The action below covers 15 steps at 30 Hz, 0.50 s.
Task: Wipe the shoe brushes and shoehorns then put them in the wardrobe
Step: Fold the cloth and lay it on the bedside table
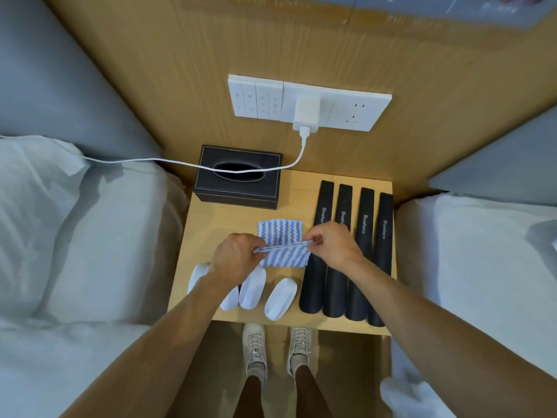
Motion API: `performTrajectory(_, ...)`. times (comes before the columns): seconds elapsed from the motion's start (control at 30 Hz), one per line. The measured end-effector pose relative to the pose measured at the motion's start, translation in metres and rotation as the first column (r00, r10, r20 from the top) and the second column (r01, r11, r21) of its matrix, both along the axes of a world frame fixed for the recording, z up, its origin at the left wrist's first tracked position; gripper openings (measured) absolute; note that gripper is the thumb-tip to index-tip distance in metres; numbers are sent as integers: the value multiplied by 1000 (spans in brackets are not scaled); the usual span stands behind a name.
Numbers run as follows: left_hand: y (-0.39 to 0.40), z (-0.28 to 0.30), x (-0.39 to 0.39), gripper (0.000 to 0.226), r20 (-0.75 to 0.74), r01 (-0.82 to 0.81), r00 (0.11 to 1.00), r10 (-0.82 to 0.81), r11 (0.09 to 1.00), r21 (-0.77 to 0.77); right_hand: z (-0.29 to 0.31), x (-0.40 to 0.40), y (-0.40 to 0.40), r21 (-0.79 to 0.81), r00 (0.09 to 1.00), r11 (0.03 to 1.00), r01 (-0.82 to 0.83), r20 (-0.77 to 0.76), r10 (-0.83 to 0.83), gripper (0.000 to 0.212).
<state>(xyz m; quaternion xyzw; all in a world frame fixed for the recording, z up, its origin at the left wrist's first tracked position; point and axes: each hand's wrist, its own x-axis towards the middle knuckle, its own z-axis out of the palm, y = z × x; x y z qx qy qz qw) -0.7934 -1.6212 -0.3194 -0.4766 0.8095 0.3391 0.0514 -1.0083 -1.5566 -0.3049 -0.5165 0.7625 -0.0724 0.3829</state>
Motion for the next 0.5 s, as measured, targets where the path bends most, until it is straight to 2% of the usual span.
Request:
performTrajectory(0.17,-21,-27,-14,16,-7,-169,986,169,985,-18,-29,-2,-28,-9,994,997,82,-64,-83,16)
performTrajectory(0.27,-34,-44,-26,19,0,-214,977,214,977,-5,-46,-4,-43,12,991,996,91,-101,-89,19)
performTrajectory(0.37,-43,-58,-31,30,8,-258,966,258,966,25,-60,-5,-50,33,984,997,69,-165,-63,31)
performTrajectory(0.43,-43,-63,-29,32,42,-211,976,213,976,-51,-67,-3,-45,2,963,1000,-16,-269,16,41)
performTrajectory(0.5,-40,-66,-26,30,61,-75,994,86,984,-163,-70,-1,-35,-62,921,985,-161,-369,127,44)
